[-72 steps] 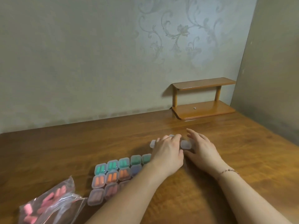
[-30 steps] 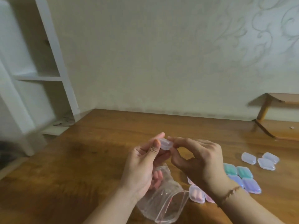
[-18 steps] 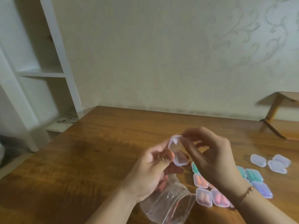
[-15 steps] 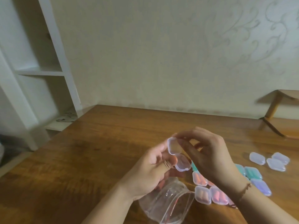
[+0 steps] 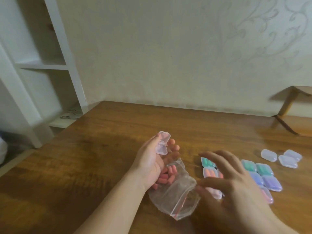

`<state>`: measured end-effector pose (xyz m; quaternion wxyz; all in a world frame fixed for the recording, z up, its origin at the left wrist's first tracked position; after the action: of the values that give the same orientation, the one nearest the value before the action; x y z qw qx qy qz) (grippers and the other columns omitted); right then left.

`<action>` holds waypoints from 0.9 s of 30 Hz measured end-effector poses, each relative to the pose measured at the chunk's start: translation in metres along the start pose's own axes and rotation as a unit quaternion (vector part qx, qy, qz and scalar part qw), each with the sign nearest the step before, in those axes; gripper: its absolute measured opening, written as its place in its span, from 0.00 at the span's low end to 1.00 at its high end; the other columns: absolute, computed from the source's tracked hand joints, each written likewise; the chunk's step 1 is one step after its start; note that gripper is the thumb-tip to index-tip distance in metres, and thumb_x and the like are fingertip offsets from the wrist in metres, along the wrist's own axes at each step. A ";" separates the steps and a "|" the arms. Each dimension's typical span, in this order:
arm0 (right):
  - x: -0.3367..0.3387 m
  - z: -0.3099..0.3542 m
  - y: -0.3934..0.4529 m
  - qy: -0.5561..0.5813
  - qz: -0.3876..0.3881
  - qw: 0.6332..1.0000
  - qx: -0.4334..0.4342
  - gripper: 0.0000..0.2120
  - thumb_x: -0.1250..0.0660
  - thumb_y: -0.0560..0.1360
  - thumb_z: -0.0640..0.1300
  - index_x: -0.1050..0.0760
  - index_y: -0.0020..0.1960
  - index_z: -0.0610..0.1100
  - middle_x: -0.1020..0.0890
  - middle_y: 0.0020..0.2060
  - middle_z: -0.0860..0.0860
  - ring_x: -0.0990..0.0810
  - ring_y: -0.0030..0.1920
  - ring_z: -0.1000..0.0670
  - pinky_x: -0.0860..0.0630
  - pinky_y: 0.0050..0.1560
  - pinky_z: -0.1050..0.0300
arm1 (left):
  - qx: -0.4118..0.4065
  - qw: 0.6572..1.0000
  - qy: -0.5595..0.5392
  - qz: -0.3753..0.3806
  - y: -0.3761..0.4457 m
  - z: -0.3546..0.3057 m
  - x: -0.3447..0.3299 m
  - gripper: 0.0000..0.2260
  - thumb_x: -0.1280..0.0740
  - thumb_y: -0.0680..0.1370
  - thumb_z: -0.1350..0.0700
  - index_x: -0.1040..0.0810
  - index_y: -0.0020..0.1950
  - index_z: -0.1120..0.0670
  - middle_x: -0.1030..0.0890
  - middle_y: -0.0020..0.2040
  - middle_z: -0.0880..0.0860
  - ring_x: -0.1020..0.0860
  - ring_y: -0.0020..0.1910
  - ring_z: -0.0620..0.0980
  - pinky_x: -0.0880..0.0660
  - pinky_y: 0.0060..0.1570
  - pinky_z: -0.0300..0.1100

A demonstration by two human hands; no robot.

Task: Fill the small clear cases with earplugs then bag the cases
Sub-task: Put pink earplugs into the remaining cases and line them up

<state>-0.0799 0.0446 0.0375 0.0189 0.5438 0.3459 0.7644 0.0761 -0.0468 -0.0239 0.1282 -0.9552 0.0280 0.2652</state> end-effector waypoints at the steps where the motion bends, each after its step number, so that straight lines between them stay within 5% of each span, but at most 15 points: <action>1: -0.012 0.002 -0.003 -0.031 0.027 0.999 0.002 0.13 0.39 0.71 0.62 0.18 0.38 0.61 0.24 0.65 0.54 0.28 0.66 0.44 0.23 0.52 0.46 | 0.014 1.000 -0.007 -0.001 0.001 0.004 0.000 0.10 0.34 0.80 0.51 0.21 0.55 0.56 0.18 0.46 0.56 0.18 0.41 0.53 0.24 0.44 0.48; 3: -0.024 0.010 -0.004 -0.075 0.054 0.995 0.023 0.13 0.40 0.72 0.63 0.19 0.39 0.62 0.27 0.70 0.53 0.31 0.69 0.42 0.24 0.54 0.44 | 0.045 0.999 -0.017 -0.019 0.000 0.012 -0.001 0.10 0.33 0.78 0.50 0.20 0.51 0.56 0.18 0.44 0.56 0.19 0.39 0.53 0.27 0.41 0.47; 7: -0.016 0.032 -0.002 -0.022 0.035 0.997 0.066 0.06 0.33 0.69 0.61 0.19 0.37 0.61 0.30 0.72 0.56 0.35 0.73 0.44 0.32 0.60 0.49 | 0.030 0.989 -0.124 -0.081 0.002 0.013 0.007 0.10 0.33 0.79 0.54 0.20 0.54 0.60 0.20 0.44 0.57 0.20 0.41 0.53 0.24 0.54 0.48; 10: -0.026 0.038 -0.004 -0.029 0.021 0.996 0.078 0.06 0.34 0.71 0.59 0.21 0.38 0.61 0.35 0.75 0.53 0.38 0.75 0.42 0.37 0.65 0.49 | 0.038 0.981 -0.165 -0.094 0.002 0.016 0.011 0.10 0.33 0.79 0.54 0.20 0.54 0.60 0.20 0.45 0.57 0.21 0.41 0.52 0.22 0.50 0.46; 13: -0.041 0.034 0.006 -0.071 0.012 0.997 0.022 0.08 0.39 0.70 0.57 0.27 0.36 0.55 0.33 0.74 0.48 0.37 0.74 0.37 0.36 0.66 0.39 | 0.064 0.978 -0.163 -0.111 0.000 0.021 0.015 0.09 0.32 0.77 0.51 0.20 0.48 0.57 0.18 0.39 0.54 0.20 0.38 0.51 0.25 0.41 0.46; 18: -0.051 0.033 0.027 -0.138 0.017 0.989 -0.041 0.14 0.45 0.63 0.52 0.36 0.20 0.53 0.25 0.68 0.46 0.32 0.70 0.35 0.34 0.62 0.34 | 0.082 0.981 -0.136 -0.107 0.001 0.025 0.017 0.09 0.31 0.76 0.47 0.19 0.46 0.53 0.17 0.38 0.50 0.19 0.37 0.49 0.30 0.47 0.50; 22: -0.060 0.033 0.033 -0.163 0.040 0.985 -0.032 0.19 0.24 0.49 0.47 0.36 0.19 0.55 0.23 0.66 0.45 0.30 0.69 0.34 0.39 0.63 0.34 | 0.081 0.977 -0.160 -0.113 0.000 0.025 0.016 0.14 0.35 0.80 0.46 0.19 0.53 0.57 0.17 0.38 0.52 0.20 0.37 0.50 0.29 0.46 0.46; 24: -0.062 0.033 0.034 -0.148 0.032 0.988 -0.032 0.23 0.23 0.46 0.45 0.40 0.20 0.56 0.23 0.67 0.46 0.30 0.69 0.33 0.39 0.63 0.34 | 0.068 0.977 -0.162 -0.123 0.000 0.023 0.018 0.15 0.35 0.80 0.47 0.19 0.54 0.58 0.17 0.38 0.54 0.19 0.37 0.51 0.26 0.46 0.45; 27: -0.061 0.033 0.036 -0.133 0.015 0.990 -0.033 0.15 0.25 0.49 0.43 0.32 0.19 0.52 0.22 0.65 0.46 0.29 0.68 0.33 0.33 0.63 0.31 | 0.050 0.980 -0.148 -0.125 -0.001 0.019 0.018 0.14 0.34 0.80 0.48 0.19 0.52 0.58 0.16 0.37 0.54 0.19 0.37 0.51 0.24 0.45 0.45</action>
<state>-0.0153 0.0096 0.0129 0.0713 0.6449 0.3066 0.6964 0.0824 -0.0406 -0.0486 0.2107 -0.8937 -0.0978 0.3838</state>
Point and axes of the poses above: each hand's wrist, its own y-axis towards the middle knuckle, its own x-axis out of the back of the hand, z = x × y, the point moved 9 cm from there along y, towards the middle knuckle
